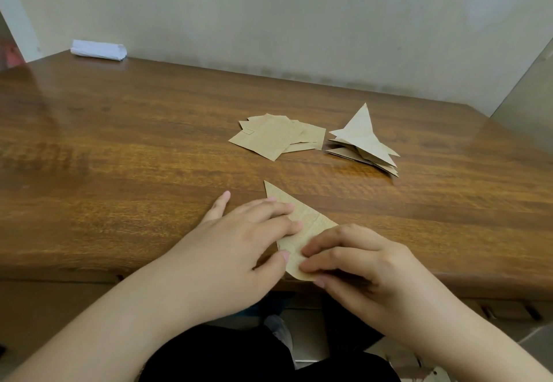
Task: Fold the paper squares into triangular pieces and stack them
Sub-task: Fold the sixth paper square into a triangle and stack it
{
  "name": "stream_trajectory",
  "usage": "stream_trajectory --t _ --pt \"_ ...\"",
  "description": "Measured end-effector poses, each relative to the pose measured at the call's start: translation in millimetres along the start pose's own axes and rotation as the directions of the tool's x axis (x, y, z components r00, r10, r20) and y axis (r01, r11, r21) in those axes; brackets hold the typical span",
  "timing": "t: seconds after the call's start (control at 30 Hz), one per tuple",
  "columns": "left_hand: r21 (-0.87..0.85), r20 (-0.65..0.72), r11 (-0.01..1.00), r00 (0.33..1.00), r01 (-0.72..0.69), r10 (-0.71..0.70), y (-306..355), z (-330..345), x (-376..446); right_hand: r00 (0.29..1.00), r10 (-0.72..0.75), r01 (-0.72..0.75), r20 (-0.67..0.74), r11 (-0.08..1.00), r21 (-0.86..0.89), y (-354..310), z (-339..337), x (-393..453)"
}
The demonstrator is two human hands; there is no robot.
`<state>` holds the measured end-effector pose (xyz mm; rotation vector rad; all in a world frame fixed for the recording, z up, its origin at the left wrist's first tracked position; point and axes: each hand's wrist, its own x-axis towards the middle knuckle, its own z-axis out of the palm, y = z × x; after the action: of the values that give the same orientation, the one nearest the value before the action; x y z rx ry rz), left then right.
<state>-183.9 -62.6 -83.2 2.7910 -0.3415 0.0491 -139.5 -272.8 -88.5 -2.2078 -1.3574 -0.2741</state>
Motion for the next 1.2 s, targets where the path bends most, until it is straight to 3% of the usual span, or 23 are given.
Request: stream_trajectory --t 0.23,0.43,0.57,0.67,0.77,0.87,1.03,1.13,1.2 --pt "-0.019 -0.159 0.998 0.985 -0.068 0.064 -3 7 -4 0.997 0.074 -0.072 -0.034 0.996 0.057 3 -2 -2" --pt "-0.046 -0.390 0.974 0.902 -0.223 0.188 -9 17 -12 0.993 0.113 -0.112 -0.012 0.992 0.058 3 -2 3" --pt "0.030 -0.428 0.966 0.870 -0.258 0.246 -10 28 -22 0.990 0.138 -0.141 0.039 0.985 0.102 1 -7 2" --pt "0.094 -0.451 0.956 0.845 -0.277 0.289 -9 34 -25 0.971 0.240 -0.233 -0.013 0.956 0.180 -5 -10 7" --pt "0.178 -0.461 0.941 0.821 -0.288 0.338 -3 42 -26 0.885 0.437 -0.433 -0.161 0.899 0.062 -5 -12 23" --pt "0.220 -0.475 0.933 0.805 -0.283 0.356 2 49 -26 0.811 0.584 -0.583 0.002 0.809 -0.074 -1 -11 45" --pt "0.261 -0.450 0.933 0.824 -0.247 0.345 4 51 -27 0.763 0.613 -0.595 0.206 0.790 -0.148 -6 -10 73" --pt "0.280 -0.430 0.934 0.841 -0.221 0.328 5 51 -28 0.770 0.597 -0.608 0.224 0.793 -0.025 -6 -12 78" --pt "0.219 -0.495 0.951 0.815 -0.219 0.302 6 50 -31 0.784 0.579 -0.605 0.223 0.793 0.070 -6 -13 77"
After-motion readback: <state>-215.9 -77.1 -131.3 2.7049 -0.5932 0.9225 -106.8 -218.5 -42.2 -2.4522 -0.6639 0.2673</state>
